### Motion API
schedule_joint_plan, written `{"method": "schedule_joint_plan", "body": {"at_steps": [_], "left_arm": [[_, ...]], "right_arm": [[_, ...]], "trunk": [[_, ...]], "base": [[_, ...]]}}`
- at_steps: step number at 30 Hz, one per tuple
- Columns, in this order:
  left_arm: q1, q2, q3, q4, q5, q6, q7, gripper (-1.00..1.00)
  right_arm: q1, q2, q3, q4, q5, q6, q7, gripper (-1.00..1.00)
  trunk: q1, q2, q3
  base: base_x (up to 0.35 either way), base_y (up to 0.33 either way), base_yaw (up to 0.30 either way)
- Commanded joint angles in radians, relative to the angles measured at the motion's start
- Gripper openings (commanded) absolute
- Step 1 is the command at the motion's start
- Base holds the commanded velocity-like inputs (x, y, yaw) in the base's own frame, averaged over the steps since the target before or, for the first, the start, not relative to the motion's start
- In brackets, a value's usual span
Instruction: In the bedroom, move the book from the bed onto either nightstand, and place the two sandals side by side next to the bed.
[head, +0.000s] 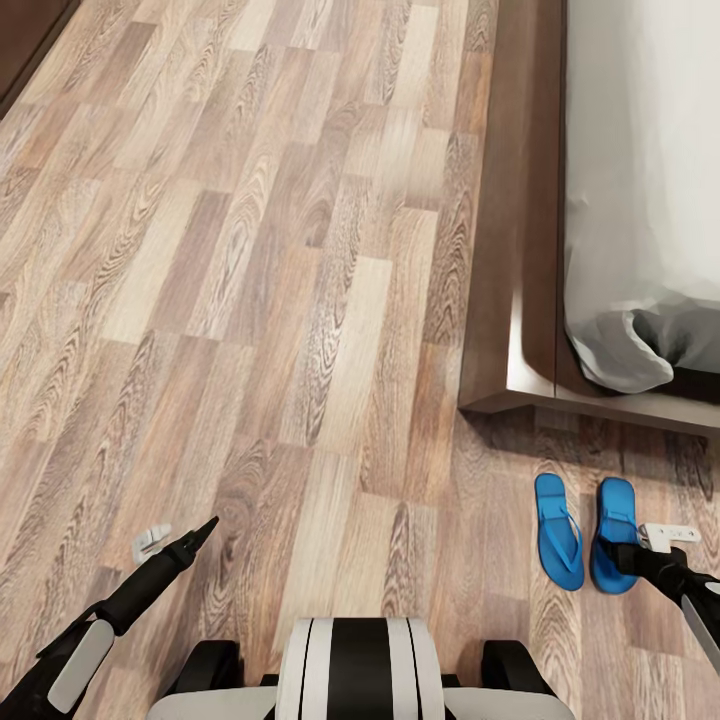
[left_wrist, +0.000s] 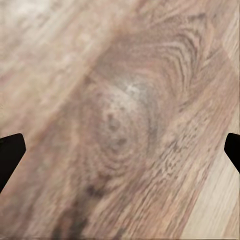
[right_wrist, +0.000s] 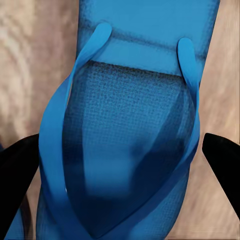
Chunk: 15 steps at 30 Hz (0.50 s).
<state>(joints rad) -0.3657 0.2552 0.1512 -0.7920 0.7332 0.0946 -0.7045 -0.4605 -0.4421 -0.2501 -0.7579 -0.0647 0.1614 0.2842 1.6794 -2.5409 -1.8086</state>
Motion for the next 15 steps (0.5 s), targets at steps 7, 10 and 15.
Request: {"method": "schedule_joint_plan", "body": {"at_steps": [7,10,15], "left_arm": [[0.0,0.0,0.001,0.0,0.01,0.01,-0.004,1.0],[-0.001,0.0,0.001,0.0,0.01,0.01,-0.004,1.0],[0.0,0.001,0.001,0.0,0.01,0.01,-0.004,1.0]], "right_arm": [[-0.001,0.0,-0.003,-0.001,-0.007,0.008,0.006,-1.0],[0.0,0.0,-0.003,-0.001,-0.007,0.009,0.005,-1.0],[0.0,0.0,-0.003,-0.001,-0.007,0.009,0.005,-1.0]], "trunk": [[0.002,-0.001,-0.02],[0.002,-0.001,-0.02],[0.002,-0.001,-0.02]], "base": [[0.0,0.0,0.0],[0.0,0.0,0.0],[0.0,0.0,0.0]]}}
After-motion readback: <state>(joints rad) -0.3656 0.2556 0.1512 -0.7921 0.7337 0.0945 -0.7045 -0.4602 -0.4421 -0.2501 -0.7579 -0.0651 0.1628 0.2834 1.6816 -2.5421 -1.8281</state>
